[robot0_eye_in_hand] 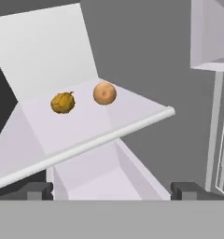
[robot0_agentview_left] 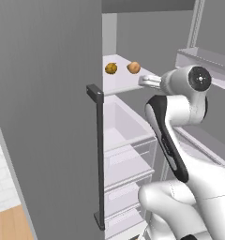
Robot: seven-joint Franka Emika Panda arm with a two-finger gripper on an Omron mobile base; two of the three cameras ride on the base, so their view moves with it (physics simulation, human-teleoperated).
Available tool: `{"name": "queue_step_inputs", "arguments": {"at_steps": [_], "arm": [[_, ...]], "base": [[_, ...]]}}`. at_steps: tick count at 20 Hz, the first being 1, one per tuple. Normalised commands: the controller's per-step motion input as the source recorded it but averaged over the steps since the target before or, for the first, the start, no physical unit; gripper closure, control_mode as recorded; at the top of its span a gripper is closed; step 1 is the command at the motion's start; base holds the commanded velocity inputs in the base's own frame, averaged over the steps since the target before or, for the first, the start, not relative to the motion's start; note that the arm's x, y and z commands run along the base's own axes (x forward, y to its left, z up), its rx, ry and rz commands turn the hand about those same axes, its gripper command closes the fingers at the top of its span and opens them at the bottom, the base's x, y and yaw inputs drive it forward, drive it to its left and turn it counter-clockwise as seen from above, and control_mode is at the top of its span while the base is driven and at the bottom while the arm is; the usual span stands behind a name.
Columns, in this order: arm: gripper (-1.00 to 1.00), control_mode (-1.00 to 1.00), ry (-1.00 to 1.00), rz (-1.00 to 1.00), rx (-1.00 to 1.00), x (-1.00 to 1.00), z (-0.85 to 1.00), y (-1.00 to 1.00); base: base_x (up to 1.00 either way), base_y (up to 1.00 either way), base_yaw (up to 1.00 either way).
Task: Place one squash and one chicken drumstick in each tupperware on the nearby counter, to pack two identical lunches.
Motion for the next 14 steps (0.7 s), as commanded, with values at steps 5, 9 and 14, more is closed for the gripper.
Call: {"name": "queue_step_inputs", "arguments": {"at_steps": [5, 9, 14], "arm": [[-1.00, -1.00, 0.13, 0.00, 0.00, 0.49, 0.00, 0.05], [-1.00, -1.00, 0.13, 0.00, 0.00, 0.67, 0.00, 0.02], [-1.00, -1.00, 0.03, 0.00, 0.00, 0.70, -0.05, 0.00]], "base": [[0.00, 0.00, 0.00], [0.00, 0.00, 0.00], [0.00, 0.00, 0.00]]}}
